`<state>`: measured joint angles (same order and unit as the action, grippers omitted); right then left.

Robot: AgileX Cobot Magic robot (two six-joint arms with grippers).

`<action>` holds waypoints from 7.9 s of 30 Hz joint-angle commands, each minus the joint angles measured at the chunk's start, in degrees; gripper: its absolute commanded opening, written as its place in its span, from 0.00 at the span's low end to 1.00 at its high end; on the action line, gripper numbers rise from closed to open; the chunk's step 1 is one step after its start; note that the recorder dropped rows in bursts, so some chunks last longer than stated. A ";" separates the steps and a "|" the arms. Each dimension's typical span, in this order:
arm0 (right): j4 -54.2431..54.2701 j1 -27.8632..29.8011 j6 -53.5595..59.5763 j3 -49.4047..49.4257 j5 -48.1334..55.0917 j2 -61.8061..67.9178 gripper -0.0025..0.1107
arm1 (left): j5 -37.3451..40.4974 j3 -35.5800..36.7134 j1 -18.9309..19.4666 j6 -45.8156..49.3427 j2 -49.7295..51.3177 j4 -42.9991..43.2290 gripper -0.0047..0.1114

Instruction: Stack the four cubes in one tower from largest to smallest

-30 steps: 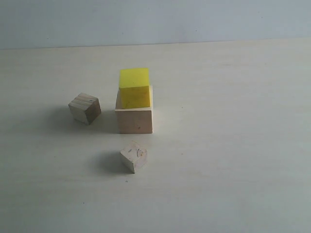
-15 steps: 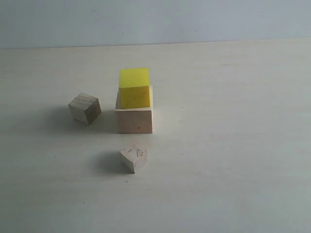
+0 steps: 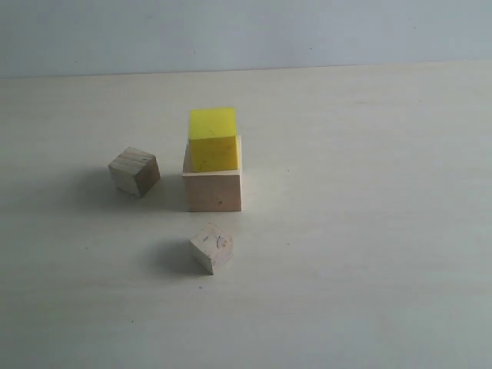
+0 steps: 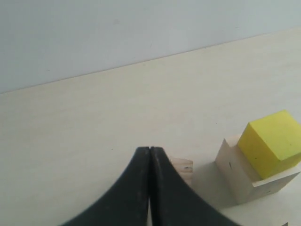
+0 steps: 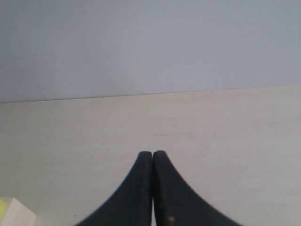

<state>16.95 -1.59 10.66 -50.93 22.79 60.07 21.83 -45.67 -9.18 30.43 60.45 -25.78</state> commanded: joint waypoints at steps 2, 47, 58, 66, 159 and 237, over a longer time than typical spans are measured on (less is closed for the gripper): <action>1.33 0.30 0.30 0.31 -0.27 0.03 0.02 | -1.43 -0.64 -0.29 2.14 3.67 0.11 0.18; 1.33 0.30 0.30 0.31 -0.16 0.03 0.02 | 26.33 -29.33 -0.62 -1.06 37.70 6.02 0.87; 1.49 0.30 0.30 0.31 -0.16 0.03 0.02 | 26.64 -34.59 -5.47 -0.95 47.78 9.47 0.86; 1.49 0.30 0.30 0.31 -0.16 0.03 0.02 | 25.80 -34.68 -6.29 -0.94 52.43 11.91 0.86; 1.01 0.30 0.30 0.31 -0.26 0.03 0.02 | 46.45 -61.00 -9.68 8.62 45.67 23.54 0.04; 1.02 0.30 0.30 0.31 -0.19 0.03 0.02 | 48.13 -62.94 -23.07 26.83 56.13 14.85 0.04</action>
<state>18.27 -1.59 10.78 -50.93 23.25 60.07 70.06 -108.86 -32.14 56.74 117.50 -10.74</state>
